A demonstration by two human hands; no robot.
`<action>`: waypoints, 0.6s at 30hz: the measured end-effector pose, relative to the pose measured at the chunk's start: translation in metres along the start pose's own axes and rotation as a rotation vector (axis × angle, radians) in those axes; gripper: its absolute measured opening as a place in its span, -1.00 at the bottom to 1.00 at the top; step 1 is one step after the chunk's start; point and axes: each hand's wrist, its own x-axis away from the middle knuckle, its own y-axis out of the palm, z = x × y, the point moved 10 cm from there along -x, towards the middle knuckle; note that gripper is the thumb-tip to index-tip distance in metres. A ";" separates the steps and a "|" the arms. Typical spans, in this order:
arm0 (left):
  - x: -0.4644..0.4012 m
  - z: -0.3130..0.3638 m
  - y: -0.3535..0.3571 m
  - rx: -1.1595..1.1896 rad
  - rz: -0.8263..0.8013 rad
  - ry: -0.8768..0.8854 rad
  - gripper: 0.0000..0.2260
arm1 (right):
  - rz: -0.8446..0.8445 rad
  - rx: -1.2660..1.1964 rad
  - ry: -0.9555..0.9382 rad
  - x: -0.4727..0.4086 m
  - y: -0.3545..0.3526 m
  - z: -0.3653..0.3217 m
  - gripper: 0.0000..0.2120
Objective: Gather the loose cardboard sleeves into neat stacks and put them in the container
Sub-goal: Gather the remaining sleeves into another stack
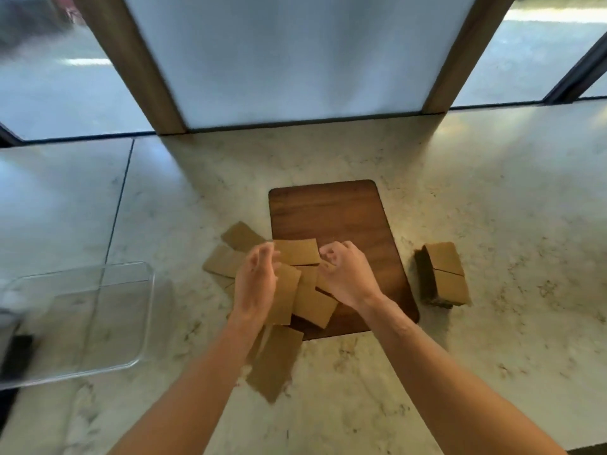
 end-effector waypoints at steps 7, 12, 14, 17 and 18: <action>0.011 -0.059 -0.066 0.085 0.147 -0.153 -0.68 | -0.228 0.362 -0.044 0.022 0.063 0.004 -0.48; 0.017 -0.085 -0.070 0.037 0.100 -0.208 -0.69 | -0.147 0.323 -0.011 0.028 0.065 0.016 -0.50; 0.017 -0.087 -0.071 0.049 0.115 -0.201 -0.70 | -0.091 0.187 0.062 0.022 0.050 0.029 -0.74; 0.014 -0.080 -0.062 0.070 0.098 -0.165 -0.71 | 0.008 -0.171 0.225 0.019 0.026 0.047 -0.88; 0.013 -0.077 -0.055 0.070 0.071 -0.157 -0.71 | -0.007 -0.358 0.293 0.022 0.028 0.049 -0.89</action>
